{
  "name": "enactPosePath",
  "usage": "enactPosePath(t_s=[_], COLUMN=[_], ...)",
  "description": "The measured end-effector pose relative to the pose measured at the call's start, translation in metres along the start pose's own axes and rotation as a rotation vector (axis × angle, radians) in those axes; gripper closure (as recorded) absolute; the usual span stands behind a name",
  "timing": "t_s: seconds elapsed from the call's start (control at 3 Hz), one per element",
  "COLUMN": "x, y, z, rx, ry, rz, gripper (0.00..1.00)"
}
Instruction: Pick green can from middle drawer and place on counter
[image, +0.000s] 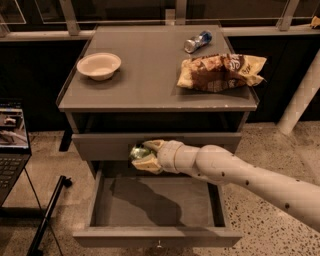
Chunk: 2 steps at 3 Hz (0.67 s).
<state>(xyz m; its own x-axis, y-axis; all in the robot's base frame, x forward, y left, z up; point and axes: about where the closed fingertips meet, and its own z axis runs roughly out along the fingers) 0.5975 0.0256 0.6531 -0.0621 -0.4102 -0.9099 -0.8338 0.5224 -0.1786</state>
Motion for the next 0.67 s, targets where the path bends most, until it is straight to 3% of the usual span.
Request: enactPosePath(t_s=[0.33, 0.67], x=[0.0, -0.031], y=[0.0, 0.01], z=[0.0, -0.01], rx=[0.0, -0.006], ry=[0.0, -0.027], rz=[0.0, -0.024], gripper=[1.0, 1.0])
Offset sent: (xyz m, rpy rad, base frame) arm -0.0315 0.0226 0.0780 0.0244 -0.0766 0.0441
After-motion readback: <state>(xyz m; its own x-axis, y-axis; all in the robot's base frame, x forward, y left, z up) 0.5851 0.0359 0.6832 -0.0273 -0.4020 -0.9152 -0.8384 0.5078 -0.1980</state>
